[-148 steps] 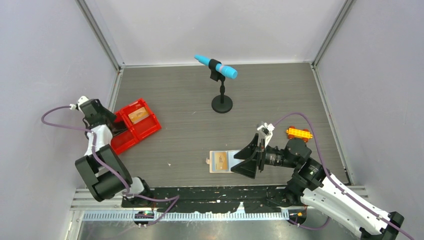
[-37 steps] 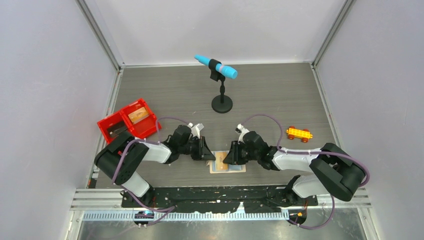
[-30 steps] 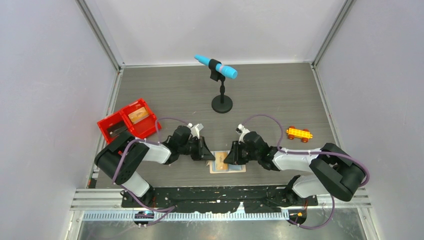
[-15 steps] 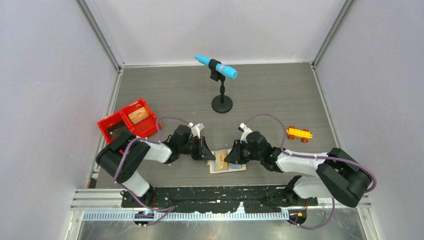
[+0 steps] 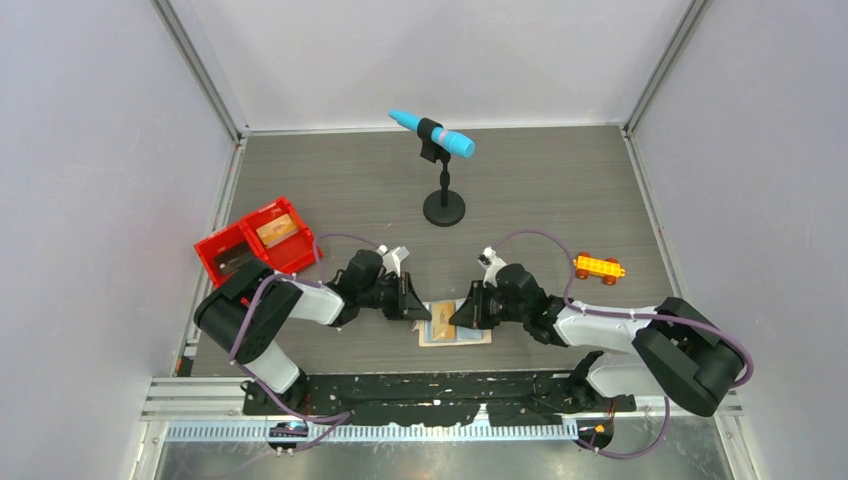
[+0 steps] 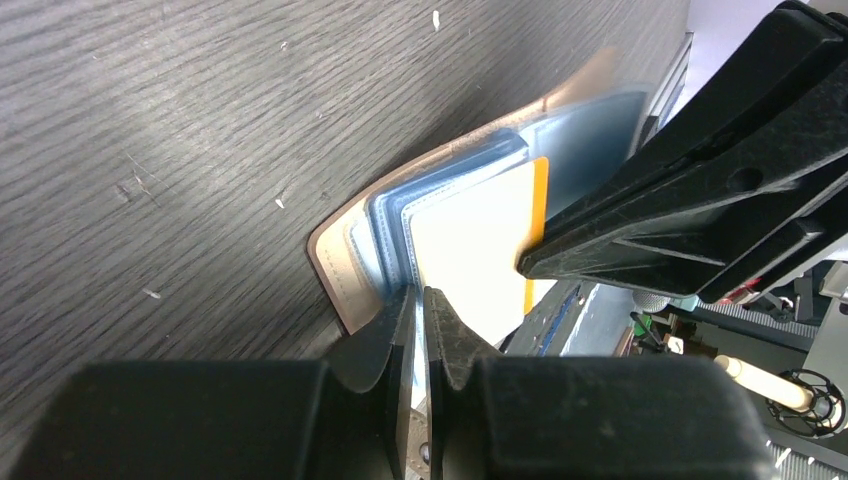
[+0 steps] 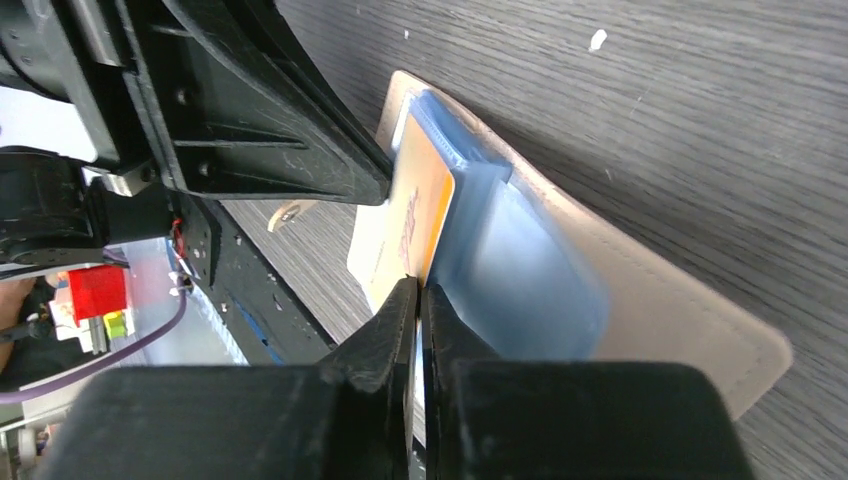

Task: Take the credit cards out of the card holder
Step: Remove the credit card from the card holder.

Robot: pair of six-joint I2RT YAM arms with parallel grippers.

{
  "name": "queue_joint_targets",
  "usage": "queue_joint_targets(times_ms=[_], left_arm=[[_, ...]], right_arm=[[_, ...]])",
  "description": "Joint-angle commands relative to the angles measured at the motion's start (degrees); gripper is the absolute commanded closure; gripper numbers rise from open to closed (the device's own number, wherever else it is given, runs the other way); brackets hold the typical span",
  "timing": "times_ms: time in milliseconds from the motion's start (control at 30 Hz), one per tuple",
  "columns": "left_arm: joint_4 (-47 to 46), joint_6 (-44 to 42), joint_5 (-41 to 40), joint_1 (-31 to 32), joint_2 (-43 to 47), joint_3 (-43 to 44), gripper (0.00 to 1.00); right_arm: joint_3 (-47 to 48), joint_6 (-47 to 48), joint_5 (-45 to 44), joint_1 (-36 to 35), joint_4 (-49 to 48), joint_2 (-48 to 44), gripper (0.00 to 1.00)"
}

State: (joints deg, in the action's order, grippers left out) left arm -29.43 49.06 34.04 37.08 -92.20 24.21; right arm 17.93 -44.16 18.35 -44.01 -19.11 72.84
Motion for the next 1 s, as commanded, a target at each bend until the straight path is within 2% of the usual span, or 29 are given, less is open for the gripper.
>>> queue_joint_targets(times_ms=[0,100,133,167,233,267,400,500,533,567,633,733,767,833,900,967], left_arm=[[4.8,-3.34,-4.87,1.05,-2.62,-0.33,0.89],[5.03,-3.34,-4.86,0.99,-2.53,-0.13,0.89],[5.08,-3.35,-4.86,0.98,-2.46,-0.12,0.89],[5.2,-3.42,-4.91,1.05,-2.38,-0.12,0.89],[5.26,-3.44,-4.87,1.03,-2.26,-0.19,0.89],[5.26,-3.39,-4.86,0.98,-2.23,-0.21,0.89],[5.32,-3.44,-5.08,1.02,-2.02,-0.46,0.89],[5.34,-3.52,-5.26,1.04,-2.25,-0.65,0.89],[5.3,-3.61,-5.23,1.0,-2.37,-0.65,0.89],[5.34,-3.62,-5.22,0.98,-2.44,-0.65,0.89],[5.35,-3.61,-5.13,1.05,-2.47,-0.57,0.89],[5.43,-3.62,-5.13,1.02,-2.46,-0.48,0.89],[5.51,-3.61,-5.13,0.99,-2.4,-0.4,0.89],[5.72,-3.66,-5.13,1.0,-2.19,-0.39,0.89],[5.87,-3.79,-5.04,1.01,-1.96,-0.39,0.89],[6.39,-4.23,-5.15,0.98,-1.75,-0.26,0.89]], right_arm=[[-0.06,-1.09,1.56,0.56,-5.4,-2.55,0.94],[-0.52,-1.43,1.56,1.06,-4.96,-3.68,0.92],[-0.88,-1.44,1.45,1.13,-4.75,-4.26,0.83],[-0.93,-1.43,1.08,1.19,-4.34,-4.54,0.8],[-1.37,-1.33,0.99,1.2,-4.51,-5.0,0.85],[-1.35,-1.2,1.03,1.25,-4.56,-4.95,0.92],[-1.25,-1.72,0.97,1.4,-4.99,-4.33,0.95],[-1.11,-2.05,0.14,1.47,-3.82,-4.32,0.75],[-1.17,-2.04,0.08,1.47,-3.69,-4.38,0.78],[-1.31,-1.92,0.14,1.51,-3.85,-4.42,0.9],[-1.64,-1.93,0.19,1.57,-4.31,-5.0,0.94],[-1.4,-2.0,-1.05,1.85,-2.4,-5.87,0.94],[-1.23,-1.94,-1.66,1.9,-1.66,-6.55,0.86],[-1.23,-1.66,-2.93,1.97,0.26,-7.61,0.82],[-1.61,-1.52,-2.9,2.07,0.29,-8.58,0.93],[-1.97,-1.95,-2.82,2.19,0.22,-9.52,0.95]])
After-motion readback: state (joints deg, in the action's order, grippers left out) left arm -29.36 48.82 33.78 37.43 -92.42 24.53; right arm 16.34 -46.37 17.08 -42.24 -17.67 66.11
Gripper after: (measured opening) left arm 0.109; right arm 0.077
